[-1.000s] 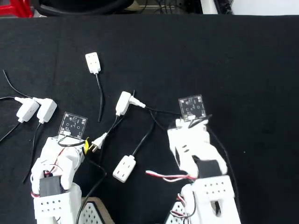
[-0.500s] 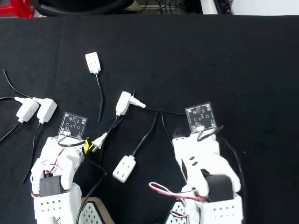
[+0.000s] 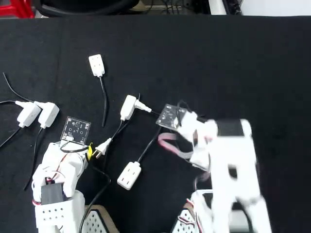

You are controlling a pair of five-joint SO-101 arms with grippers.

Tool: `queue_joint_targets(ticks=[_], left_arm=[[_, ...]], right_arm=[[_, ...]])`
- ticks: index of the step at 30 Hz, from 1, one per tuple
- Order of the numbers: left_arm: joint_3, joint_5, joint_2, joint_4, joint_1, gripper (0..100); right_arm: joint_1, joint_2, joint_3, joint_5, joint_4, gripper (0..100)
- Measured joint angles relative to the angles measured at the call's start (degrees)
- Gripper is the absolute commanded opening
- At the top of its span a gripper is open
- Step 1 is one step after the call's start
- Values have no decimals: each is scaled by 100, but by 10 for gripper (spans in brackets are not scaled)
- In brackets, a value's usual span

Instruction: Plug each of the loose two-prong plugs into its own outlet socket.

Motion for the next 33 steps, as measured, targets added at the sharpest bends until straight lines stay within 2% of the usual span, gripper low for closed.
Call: queue_joint_targets(ticks=[3, 6, 11, 16, 23, 30, 33], left_arm=[[0, 0, 0, 0, 0, 242], [0, 0, 0, 0, 0, 242], [0, 0, 0, 0, 0, 242], [0, 0, 0, 0, 0, 242], [0, 0, 0, 0, 0, 242], [0, 0, 0, 0, 0, 242], [0, 0, 0, 0, 0, 242]], right_arm=[[105, 1530, -466, 554, -9, 276], [105, 2769, -844, 782, -35, 276], [105, 3754, -1222, 1196, -114, 275], [105, 4149, -1257, 1626, -114, 226], [114, 4202, -1257, 1899, -114, 250], [853, 4202, -1240, 1987, -149, 251], [923, 4202, -1011, 2004, -334, 251]])
